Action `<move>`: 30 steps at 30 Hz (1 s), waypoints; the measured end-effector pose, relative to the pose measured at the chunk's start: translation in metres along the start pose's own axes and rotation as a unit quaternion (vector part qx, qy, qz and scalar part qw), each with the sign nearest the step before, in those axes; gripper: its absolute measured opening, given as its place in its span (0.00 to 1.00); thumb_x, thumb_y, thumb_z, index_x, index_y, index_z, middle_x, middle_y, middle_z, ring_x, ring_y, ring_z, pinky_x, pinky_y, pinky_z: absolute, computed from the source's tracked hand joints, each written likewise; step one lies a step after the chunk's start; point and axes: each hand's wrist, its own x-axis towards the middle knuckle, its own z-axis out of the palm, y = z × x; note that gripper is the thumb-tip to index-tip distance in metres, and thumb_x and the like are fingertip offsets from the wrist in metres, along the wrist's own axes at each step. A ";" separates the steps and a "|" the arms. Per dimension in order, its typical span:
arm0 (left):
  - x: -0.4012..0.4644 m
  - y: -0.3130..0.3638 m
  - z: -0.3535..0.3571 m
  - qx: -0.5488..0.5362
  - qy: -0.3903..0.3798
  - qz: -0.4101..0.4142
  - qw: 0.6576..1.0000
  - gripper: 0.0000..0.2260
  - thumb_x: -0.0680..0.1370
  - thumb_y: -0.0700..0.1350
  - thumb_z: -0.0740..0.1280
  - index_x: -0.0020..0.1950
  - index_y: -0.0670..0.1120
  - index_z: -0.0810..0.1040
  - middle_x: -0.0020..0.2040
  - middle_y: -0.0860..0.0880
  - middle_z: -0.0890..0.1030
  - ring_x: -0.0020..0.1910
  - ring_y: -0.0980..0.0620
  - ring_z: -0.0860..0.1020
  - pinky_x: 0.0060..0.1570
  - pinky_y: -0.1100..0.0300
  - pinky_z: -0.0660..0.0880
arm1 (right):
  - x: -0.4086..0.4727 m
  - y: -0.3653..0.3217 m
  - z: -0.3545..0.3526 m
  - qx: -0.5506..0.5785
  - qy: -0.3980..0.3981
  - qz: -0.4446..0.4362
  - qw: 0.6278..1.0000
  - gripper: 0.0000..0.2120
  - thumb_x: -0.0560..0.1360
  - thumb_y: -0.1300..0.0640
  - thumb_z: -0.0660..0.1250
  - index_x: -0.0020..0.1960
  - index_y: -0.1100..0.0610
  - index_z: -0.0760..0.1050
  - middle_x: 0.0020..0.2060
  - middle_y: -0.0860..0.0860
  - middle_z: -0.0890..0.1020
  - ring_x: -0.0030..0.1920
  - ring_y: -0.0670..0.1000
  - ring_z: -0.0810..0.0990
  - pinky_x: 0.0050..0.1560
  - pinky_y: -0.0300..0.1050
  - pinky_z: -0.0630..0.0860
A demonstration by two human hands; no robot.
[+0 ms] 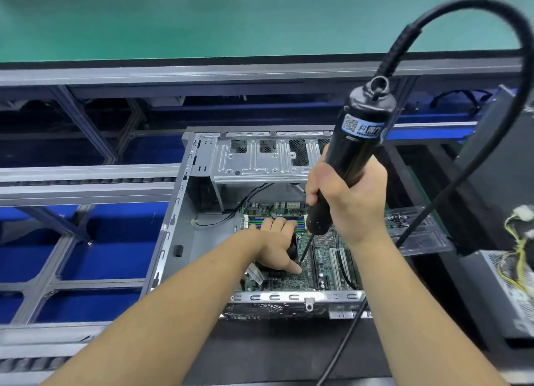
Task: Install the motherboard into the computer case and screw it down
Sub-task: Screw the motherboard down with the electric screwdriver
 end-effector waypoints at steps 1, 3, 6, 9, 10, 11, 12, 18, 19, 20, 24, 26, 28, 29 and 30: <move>0.000 0.000 -0.001 0.000 -0.004 -0.001 1.000 0.47 0.71 0.70 0.65 0.78 0.48 0.45 0.77 0.51 0.50 0.75 0.43 0.51 0.70 0.37 0.53 | 0.000 0.001 0.002 -0.005 -0.009 0.004 1.000 0.16 0.67 0.51 0.72 0.37 0.62 0.71 0.26 0.59 0.75 0.26 0.57 0.74 0.30 0.58 0.74; -0.002 0.003 -0.003 0.000 -0.021 -0.007 1.000 0.40 0.72 0.69 0.65 0.71 0.42 0.59 0.70 0.46 0.61 0.68 0.42 0.60 0.67 0.39 0.58 | -0.002 0.002 0.006 -0.023 -0.036 0.017 0.999 0.22 0.66 0.49 0.73 0.39 0.68 0.69 0.29 0.66 0.74 0.28 0.61 0.73 0.31 0.63 0.74; -0.003 0.004 0.001 0.010 -0.022 -0.012 1.000 0.37 0.73 0.69 0.64 0.67 0.41 0.63 0.67 0.46 0.63 0.70 0.41 0.60 0.67 0.38 0.57 | -0.007 0.004 0.009 -0.036 -0.077 0.009 0.996 0.24 0.68 0.47 0.73 0.39 0.69 0.71 0.30 0.66 0.74 0.30 0.64 0.73 0.32 0.65 0.73; -0.003 0.004 0.004 0.012 0.002 -0.005 1.000 0.45 0.72 0.70 0.64 0.80 0.49 0.49 0.78 0.47 0.49 0.76 0.40 0.48 0.72 0.36 0.49 | -0.008 0.006 0.009 -0.009 -0.094 0.008 0.996 0.24 0.70 0.48 0.73 0.41 0.69 0.71 0.31 0.67 0.73 0.31 0.64 0.73 0.32 0.66 0.72; -0.003 0.004 0.004 0.012 0.011 -0.003 1.000 0.46 0.72 0.70 0.64 0.80 0.50 0.47 0.79 0.48 0.48 0.77 0.40 0.47 0.72 0.36 0.48 | -0.007 0.006 0.009 0.000 -0.095 0.012 0.995 0.24 0.70 0.48 0.73 0.41 0.70 0.71 0.31 0.68 0.72 0.30 0.64 0.73 0.32 0.66 0.71; -0.002 0.003 0.005 0.013 0.017 -0.002 1.000 0.46 0.72 0.70 0.65 0.80 0.51 0.47 0.78 0.48 0.48 0.77 0.41 0.46 0.72 0.36 0.48 | -0.006 0.006 0.007 0.010 -0.093 0.016 0.996 0.24 0.70 0.49 0.73 0.41 0.71 0.70 0.31 0.69 0.72 0.30 0.64 0.72 0.31 0.65 0.71; -0.002 0.004 0.005 0.014 0.020 -0.002 1.000 0.46 0.72 0.70 0.65 0.79 0.50 0.47 0.78 0.49 0.48 0.76 0.41 0.47 0.72 0.36 0.48 | -0.006 0.006 0.006 0.019 -0.089 0.020 0.996 0.24 0.70 0.49 0.73 0.42 0.71 0.70 0.31 0.69 0.72 0.29 0.63 0.73 0.30 0.64 0.72; 0.000 0.003 0.003 0.014 0.016 -0.007 1.000 0.48 0.71 0.70 0.65 0.78 0.49 0.45 0.76 0.49 0.50 0.75 0.42 0.50 0.71 0.36 0.51 | -0.003 0.004 0.001 0.056 -0.096 0.039 0.993 0.21 0.68 0.51 0.73 0.43 0.66 0.68 0.30 0.68 0.71 0.28 0.58 0.73 0.30 0.61 0.72; 0.000 0.002 0.003 0.009 0.014 -0.008 1.000 0.49 0.71 0.70 0.66 0.78 0.49 0.43 0.77 0.50 0.49 0.76 0.42 0.49 0.72 0.36 0.51 | -0.002 0.004 -0.001 0.058 -0.099 0.037 0.993 0.21 0.68 0.51 0.73 0.43 0.66 0.68 0.30 0.66 0.72 0.28 0.57 0.73 0.30 0.61 0.72; 0.001 0.002 0.003 0.002 0.014 -0.008 1.000 0.49 0.71 0.70 0.66 0.78 0.50 0.42 0.77 0.51 0.48 0.76 0.42 0.48 0.72 0.36 0.50 | -0.001 0.003 -0.002 0.061 -0.101 0.033 0.992 0.19 0.68 0.51 0.72 0.42 0.65 0.69 0.29 0.63 0.73 0.27 0.56 0.73 0.30 0.58 0.72; 0.002 0.000 0.004 -0.010 0.011 -0.006 1.000 0.48 0.70 0.70 0.67 0.78 0.52 0.42 0.78 0.53 0.45 0.77 0.43 0.47 0.72 0.36 0.49 | 0.002 -0.002 -0.010 0.079 -0.097 0.045 0.991 0.15 0.68 0.51 0.72 0.45 0.60 0.72 0.30 0.53 0.77 0.28 0.54 0.75 0.34 0.51 0.75; 0.002 0.000 0.004 -0.010 0.010 -0.006 1.000 0.48 0.70 0.70 0.67 0.78 0.52 0.43 0.79 0.52 0.45 0.77 0.44 0.46 0.72 0.36 0.49 | 0.002 -0.003 -0.014 0.074 -0.102 0.045 0.991 0.14 0.69 0.50 0.72 0.46 0.58 0.74 0.31 0.55 0.78 0.29 0.55 0.76 0.37 0.53 0.76; 0.001 0.001 0.003 -0.012 0.010 -0.004 1.000 0.49 0.71 0.70 0.67 0.78 0.51 0.42 0.79 0.52 0.45 0.77 0.44 0.46 0.72 0.36 0.49 | 0.003 -0.004 -0.015 0.069 -0.112 0.037 0.991 0.10 0.70 0.50 0.73 0.47 0.54 0.76 0.31 0.57 0.78 0.31 0.56 0.76 0.38 0.53 0.76; 0.001 0.001 0.003 -0.013 0.009 -0.003 1.000 0.49 0.71 0.70 0.67 0.78 0.51 0.42 0.78 0.52 0.45 0.77 0.44 0.47 0.72 0.36 0.49 | 0.003 -0.006 -0.015 0.065 -0.118 0.034 0.990 0.08 0.71 0.51 0.73 0.46 0.51 0.76 0.31 0.57 0.78 0.31 0.56 0.77 0.38 0.52 0.76; 0.000 0.001 0.003 -0.014 0.008 -0.002 1.000 0.49 0.71 0.69 0.67 0.78 0.51 0.42 0.78 0.52 0.46 0.77 0.44 0.47 0.72 0.36 0.49 | 0.004 -0.007 -0.015 0.062 -0.124 0.032 0.990 0.06 0.71 0.51 0.73 0.45 0.49 0.77 0.31 0.57 0.78 0.31 0.56 0.77 0.38 0.52 0.76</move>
